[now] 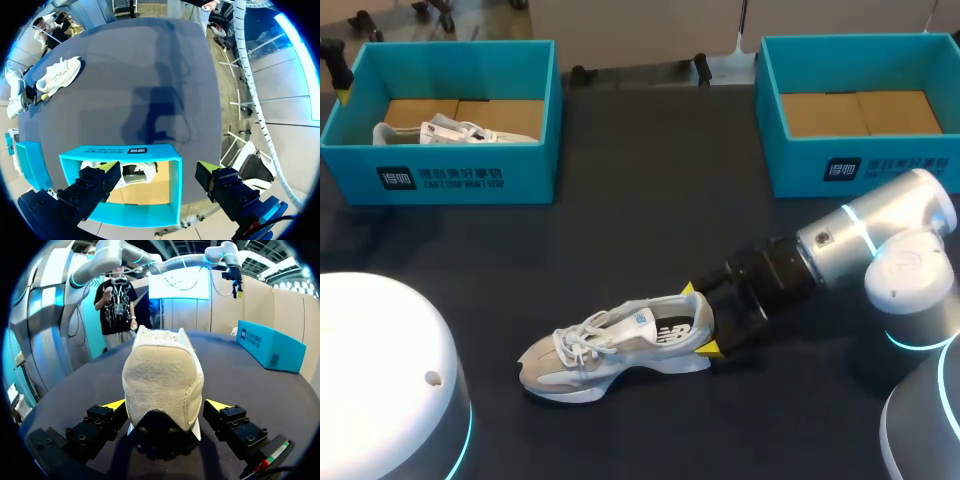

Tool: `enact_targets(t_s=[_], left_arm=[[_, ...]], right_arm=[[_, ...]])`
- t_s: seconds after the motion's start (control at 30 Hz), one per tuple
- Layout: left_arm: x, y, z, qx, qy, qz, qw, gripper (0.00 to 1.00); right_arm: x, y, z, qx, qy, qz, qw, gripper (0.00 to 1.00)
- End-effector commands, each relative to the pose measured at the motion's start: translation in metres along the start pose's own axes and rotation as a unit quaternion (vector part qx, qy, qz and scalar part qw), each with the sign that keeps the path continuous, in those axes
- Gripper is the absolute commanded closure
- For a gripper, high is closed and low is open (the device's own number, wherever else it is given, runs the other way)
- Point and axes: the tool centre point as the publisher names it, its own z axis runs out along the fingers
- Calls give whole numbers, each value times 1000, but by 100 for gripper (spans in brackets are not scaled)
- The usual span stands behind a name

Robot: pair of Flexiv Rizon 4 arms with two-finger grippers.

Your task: Take the shoe out of the shoebox, open the shoe tongue, remove and reinsert the insole, then place the shoe into the shoebox

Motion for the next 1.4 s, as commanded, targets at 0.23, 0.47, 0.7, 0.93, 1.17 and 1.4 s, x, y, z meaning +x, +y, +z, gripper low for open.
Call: enact_targets(t_s=[0.23, 0.47, 0.7, 0.93, 1.17, 1.4], left_arm=[[0, -2, 0, -1, 1, 0, 1000, 0], [0, -2, 0, -1, 1, 0, 1000, 0], [0, -2, 0, -1, 1, 0, 1000, 0], [0, -2, 0, -1, 1, 0, 1000, 0], [0, -2, 0, -1, 1, 0, 1000, 0], [0, -2, 0, -1, 1, 0, 1000, 0]], right_arm=[[2, -2, 10, -10, -2, 4, 1000, 0], [-1, -2, 17, -11, 3, 5, 1000, 0], [0, -2, 25, -14, 6, 5, 1000, 0], [3, -2, 27, -12, 5, 7, 1000, 0], [3, -3, 29, -16, 5, 7, 1000, 0], [-1, 0, 34, -17, 6, 5, 1000, 100]])
